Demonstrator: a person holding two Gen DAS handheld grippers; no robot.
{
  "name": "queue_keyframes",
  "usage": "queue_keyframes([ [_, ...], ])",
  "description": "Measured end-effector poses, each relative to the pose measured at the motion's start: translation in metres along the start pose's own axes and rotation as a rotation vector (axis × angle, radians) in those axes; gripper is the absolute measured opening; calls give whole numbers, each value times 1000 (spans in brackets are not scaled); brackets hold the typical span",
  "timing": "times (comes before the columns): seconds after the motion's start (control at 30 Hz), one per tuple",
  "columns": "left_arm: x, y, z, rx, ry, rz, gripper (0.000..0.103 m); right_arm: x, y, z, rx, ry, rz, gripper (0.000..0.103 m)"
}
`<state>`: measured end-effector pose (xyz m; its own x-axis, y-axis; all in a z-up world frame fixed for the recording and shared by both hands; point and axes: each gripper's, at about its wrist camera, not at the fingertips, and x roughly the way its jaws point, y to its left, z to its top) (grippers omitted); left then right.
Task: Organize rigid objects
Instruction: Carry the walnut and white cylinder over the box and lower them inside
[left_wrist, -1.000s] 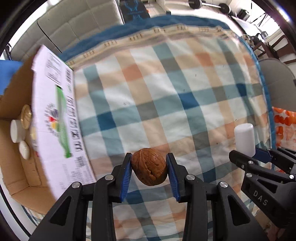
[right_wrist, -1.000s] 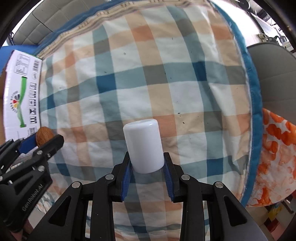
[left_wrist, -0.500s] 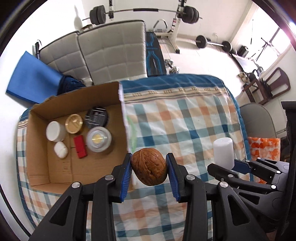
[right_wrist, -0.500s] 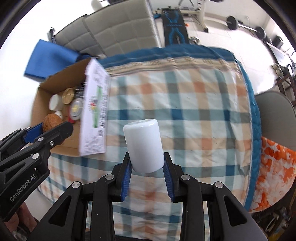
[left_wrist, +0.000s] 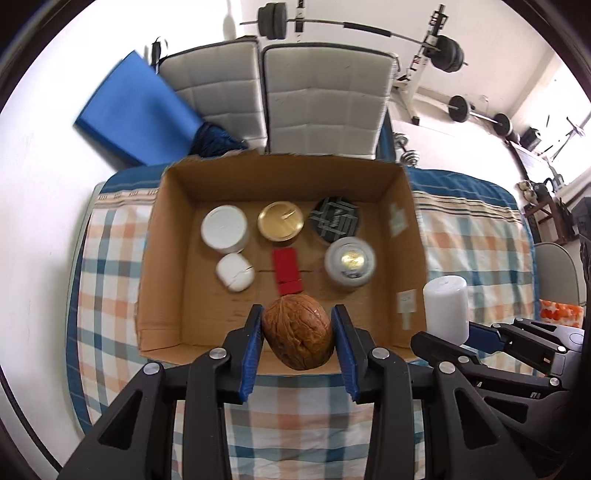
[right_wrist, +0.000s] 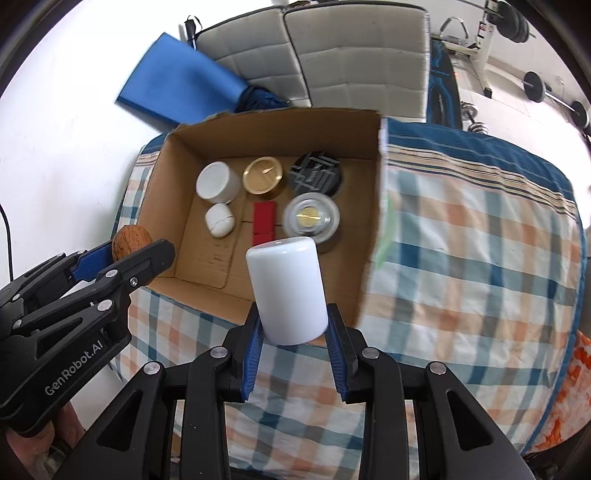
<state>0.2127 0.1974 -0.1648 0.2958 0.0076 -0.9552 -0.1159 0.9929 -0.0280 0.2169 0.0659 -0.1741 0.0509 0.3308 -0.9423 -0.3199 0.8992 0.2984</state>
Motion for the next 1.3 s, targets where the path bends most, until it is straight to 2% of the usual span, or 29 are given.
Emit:
queue_keyframes([
  [0.2,24,38,-2,-35,36,0,34,45,33,9,-13,53,1,35],
  [0.5,47,59,6,-36,71,-19,34,82,36,25,1,89,-29,35],
  [0.67,82,69,8,-45,139,-48,34,110,29,34,11,117,-54,35],
  [1.0,163,82,-5,-56,350,-108,34,176,17,34,33,239,-65,35],
  [1.17,184,86,-10,-77,400,-136,34,199,12,34,55,279,-79,35],
  [1.3,190,89,-14,-83,410,-137,34,208,8,35,67,294,-97,35],
])
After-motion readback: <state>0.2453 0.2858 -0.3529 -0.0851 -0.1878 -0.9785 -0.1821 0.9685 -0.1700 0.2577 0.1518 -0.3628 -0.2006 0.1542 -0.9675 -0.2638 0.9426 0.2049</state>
